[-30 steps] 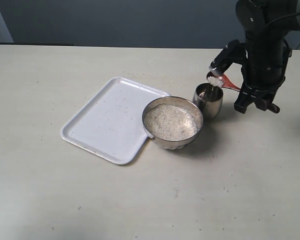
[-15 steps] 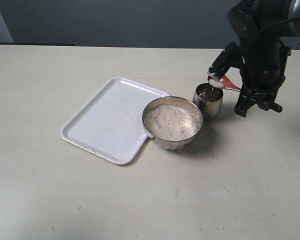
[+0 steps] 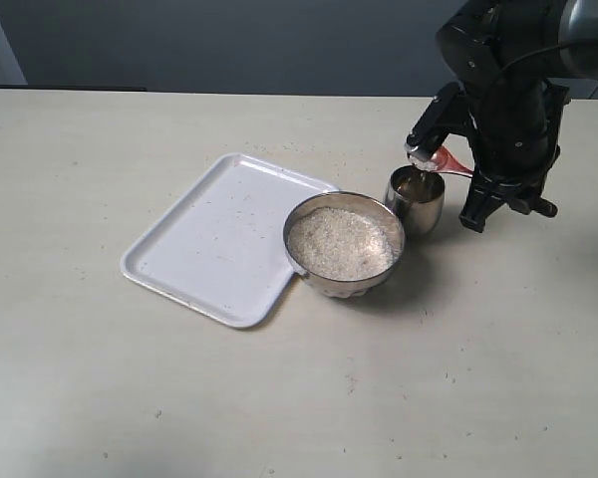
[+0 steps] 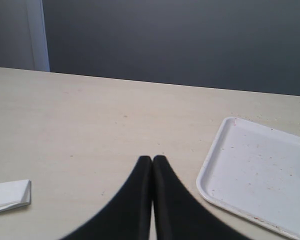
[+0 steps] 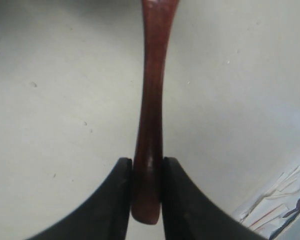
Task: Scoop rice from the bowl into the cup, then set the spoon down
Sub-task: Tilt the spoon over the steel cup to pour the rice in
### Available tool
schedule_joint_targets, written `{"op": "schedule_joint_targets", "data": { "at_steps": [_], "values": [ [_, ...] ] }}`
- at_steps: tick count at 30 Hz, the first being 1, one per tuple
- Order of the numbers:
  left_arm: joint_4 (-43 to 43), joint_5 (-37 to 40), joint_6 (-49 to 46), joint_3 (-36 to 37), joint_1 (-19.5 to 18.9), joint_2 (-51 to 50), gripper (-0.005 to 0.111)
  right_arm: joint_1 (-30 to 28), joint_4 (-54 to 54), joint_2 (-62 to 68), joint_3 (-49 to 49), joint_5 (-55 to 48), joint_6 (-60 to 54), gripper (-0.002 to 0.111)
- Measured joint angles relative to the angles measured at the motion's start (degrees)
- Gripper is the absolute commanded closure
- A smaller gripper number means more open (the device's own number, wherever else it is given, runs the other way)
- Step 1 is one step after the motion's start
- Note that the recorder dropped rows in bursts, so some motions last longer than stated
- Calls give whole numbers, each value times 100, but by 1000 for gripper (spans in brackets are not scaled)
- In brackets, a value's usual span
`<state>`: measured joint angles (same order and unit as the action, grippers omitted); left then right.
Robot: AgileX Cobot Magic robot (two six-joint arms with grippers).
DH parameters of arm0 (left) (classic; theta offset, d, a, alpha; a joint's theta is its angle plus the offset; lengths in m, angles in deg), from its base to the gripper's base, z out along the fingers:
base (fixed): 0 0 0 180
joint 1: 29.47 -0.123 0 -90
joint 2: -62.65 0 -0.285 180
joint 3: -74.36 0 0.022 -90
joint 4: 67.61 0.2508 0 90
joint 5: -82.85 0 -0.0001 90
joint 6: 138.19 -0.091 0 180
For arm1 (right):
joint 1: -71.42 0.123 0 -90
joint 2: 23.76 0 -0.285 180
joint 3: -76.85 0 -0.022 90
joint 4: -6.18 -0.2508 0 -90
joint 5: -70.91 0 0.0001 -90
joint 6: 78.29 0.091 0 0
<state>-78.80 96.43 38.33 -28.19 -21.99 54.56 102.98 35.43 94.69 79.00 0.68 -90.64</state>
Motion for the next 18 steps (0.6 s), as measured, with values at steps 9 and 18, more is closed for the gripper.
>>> {"op": "schedule_joint_targets", "data": {
  "at_steps": [9,18],
  "values": [
    [0,0,0,0,0,0,106,0,45,0,0,0,117,109],
    [0,0,0,0,0,0,106,0,65,0,0,0,165,109]
  ]
}}
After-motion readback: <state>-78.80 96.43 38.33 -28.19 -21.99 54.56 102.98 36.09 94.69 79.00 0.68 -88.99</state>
